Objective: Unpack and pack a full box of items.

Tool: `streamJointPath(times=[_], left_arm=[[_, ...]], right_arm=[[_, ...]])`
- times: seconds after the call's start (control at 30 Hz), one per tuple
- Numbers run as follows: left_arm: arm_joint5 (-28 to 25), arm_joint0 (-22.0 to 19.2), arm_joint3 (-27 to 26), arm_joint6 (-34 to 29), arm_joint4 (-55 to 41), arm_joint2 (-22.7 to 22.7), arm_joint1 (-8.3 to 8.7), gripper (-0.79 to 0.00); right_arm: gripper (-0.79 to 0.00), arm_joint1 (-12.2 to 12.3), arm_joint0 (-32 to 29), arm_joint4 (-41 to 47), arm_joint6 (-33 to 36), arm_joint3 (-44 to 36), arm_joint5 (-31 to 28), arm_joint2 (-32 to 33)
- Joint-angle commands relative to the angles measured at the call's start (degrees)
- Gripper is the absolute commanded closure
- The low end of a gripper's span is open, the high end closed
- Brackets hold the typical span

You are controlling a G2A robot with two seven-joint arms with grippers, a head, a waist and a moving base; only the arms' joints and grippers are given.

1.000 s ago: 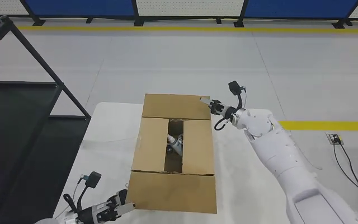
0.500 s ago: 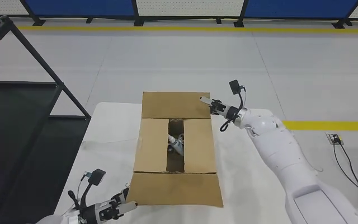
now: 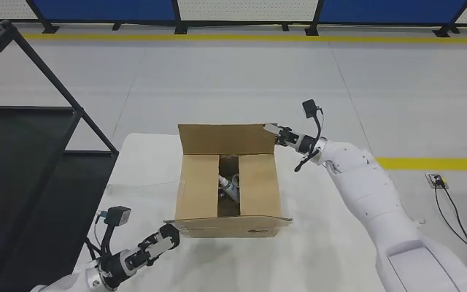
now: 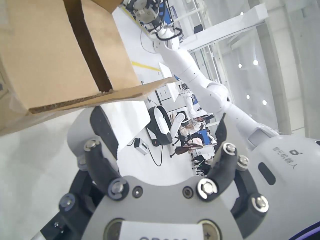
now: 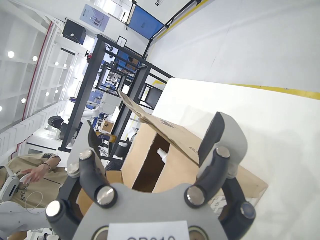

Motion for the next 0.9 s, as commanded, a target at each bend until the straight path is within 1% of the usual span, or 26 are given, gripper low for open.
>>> streamJointPath(times=[0.0, 0.13, 0.2, 0.27, 0.33, 0.47, 0.6, 0.8, 0.87], left_arm=[[0.6, -0.5, -0.4, 2.7, 0.9, 0.1, -0.06, -0.785], [1.8, -1.5, -1.5, 8.7, 5.2, 1.1, -0.26, -0.785], [2.6, -2.1, -2.3, 12.1, 9.4, 1.8, -0.36, -0.785], [3.3, -2.5, -3.2, 15.5, 13.7, 3.3, -0.53, -0.785], [4.2, -2.9, -3.7, 17.7, 15.7, 4.9, -0.7, -0.785], [5.6, -4.3, -4.0, 22.4, 22.6, 7.5, -0.96, -0.785], [7.0, -5.9, -3.6, 23.0, 26.5, 9.8, -1.07, -0.785], [8.5, -8.5, -1.7, 24.4, 29.2, 12.4, -1.32, -0.785], [8.6, -9.2, -1.2, 23.8, 30.3, 13.3, -1.33, -0.785]], right_arm=[[-0.785, 0.3, 0.1, 0.1, 0.9, -0.5, -0.7, 0.3], [-0.785, 1.0, 0.5, 0.0, 3.0, -1.7, -1.7, 1.0], [-0.785, 1.4, 0.7, 0.2, 4.6, -2.5, -1.6, 1.4], [-0.785, 1.8, 0.8, 0.8, 7.2, -3.5, -1.5, 1.8], [-0.785, 2.2, 0.9, 1.3, 9.5, -4.6, -1.4, 2.3], [-0.785, 3.3, 0.6, 2.1, 14.4, -7.3, -1.2, 3.1], [-0.785, 4.4, -0.6, 1.5, 17.0, -11.8, 1.4, 3.5], [-0.785, 6.3, -3.8, -0.7, 21.9, -20.3, 6.3, 3.5], [-0.785, 6.9, -5.1, -1.0, 23.5, -23.2, 8.2, 3.8]])
